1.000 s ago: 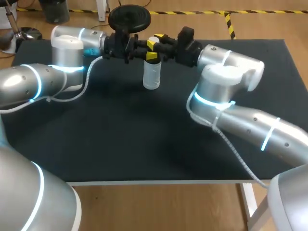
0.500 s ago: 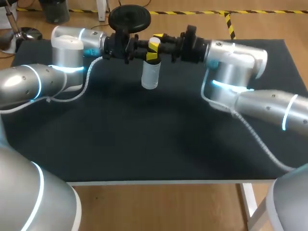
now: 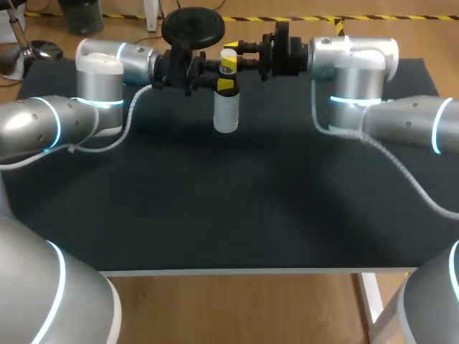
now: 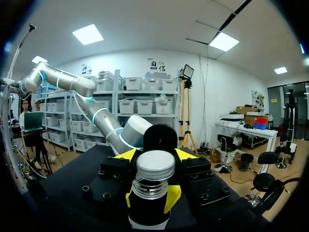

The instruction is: Unscrew the bottle cap

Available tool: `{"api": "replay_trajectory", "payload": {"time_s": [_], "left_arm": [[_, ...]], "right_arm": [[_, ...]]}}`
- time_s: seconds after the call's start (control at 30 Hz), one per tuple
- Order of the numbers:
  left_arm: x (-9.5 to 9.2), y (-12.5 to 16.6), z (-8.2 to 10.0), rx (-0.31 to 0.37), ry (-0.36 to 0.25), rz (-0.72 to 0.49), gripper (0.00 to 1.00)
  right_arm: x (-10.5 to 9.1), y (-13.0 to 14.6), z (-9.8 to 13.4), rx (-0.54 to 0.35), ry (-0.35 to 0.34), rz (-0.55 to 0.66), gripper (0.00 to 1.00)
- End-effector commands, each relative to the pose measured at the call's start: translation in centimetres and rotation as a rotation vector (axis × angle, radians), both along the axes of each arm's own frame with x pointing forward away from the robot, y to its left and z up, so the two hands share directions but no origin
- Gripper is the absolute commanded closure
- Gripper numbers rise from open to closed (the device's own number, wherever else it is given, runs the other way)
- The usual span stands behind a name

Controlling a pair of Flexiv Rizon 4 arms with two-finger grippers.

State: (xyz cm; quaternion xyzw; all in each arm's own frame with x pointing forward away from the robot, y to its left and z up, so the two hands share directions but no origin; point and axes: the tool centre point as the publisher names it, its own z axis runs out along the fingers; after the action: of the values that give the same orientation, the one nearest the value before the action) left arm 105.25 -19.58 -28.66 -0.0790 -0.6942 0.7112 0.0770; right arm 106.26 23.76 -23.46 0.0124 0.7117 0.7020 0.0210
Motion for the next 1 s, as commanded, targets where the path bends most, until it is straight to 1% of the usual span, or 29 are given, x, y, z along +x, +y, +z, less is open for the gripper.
{"api": "replay_trajectory", "payload": {"time_s": [0.03,0.13,0.23,0.33,0.4,0.43,0.5,0.57,0.73,0.8,0.93,1.0], "left_arm": [[0.1,0.0,-0.1,-0.001,-0.001,-0.003,1.0],[0.1,0.0,-0.1,-0.001,-0.001,-0.003,1.0],[0.1,0.0,-0.1,-0.001,-0.001,-0.003,1.0],[0.1,0.0,-0.1,-0.001,-0.001,-0.003,1.0],[0.1,0.0,-0.1,-0.001,-0.001,-0.003,1.0],[0.1,0.0,-0.1,-0.001,-0.001,-0.003,1.0],[0.1,0.0,-0.1,-0.001,-0.001,-0.003,1.0],[0.1,0.0,-0.1,-0.001,-0.001,-0.003,1.0],[0.1,0.0,-0.1,-0.001,-0.001,-0.003,1.0],[0.1,0.0,-0.1,-0.001,-0.001,-0.003,1.0],[0.1,0.0,-0.1,-0.001,-0.001,-0.003,1.0],[0.1,0.0,-0.1,-0.001,-0.001,-0.003,1.0]], "right_arm": [[0.6,-0.6,0.9,-0.012,-0.002,0.215,1.0],[1.1,-1.4,1.8,-0.024,-0.02,0.191,1.0],[1.9,-3.1,2.7,-0.041,-0.029,0.152,1.0],[2.8,-5.7,3.2,-0.091,-0.024,0.109,1.0],[3.0,-7.7,3.1,-0.12,-0.013,0.075,1.0],[3.2,-9.0,2.8,-0.153,-0.006,0.048,1.0],[3.2,-11.5,2.2,-0.187,0.01,0.013,1.0],[3.0,-13.7,1.4,-0.199,0.032,-0.017,1.0],[1.7,-17.9,-1.3,-0.264,0.082,-0.048,1.0],[1.1,-19.1,-2.5,-0.246,0.1,-0.067,1.0],[-0.1,-20.4,-5.3,-0.273,0.124,-0.077,1.0],[-0.5,-20.7,-6.4,-0.243,0.128,-0.096,1.0]]}}
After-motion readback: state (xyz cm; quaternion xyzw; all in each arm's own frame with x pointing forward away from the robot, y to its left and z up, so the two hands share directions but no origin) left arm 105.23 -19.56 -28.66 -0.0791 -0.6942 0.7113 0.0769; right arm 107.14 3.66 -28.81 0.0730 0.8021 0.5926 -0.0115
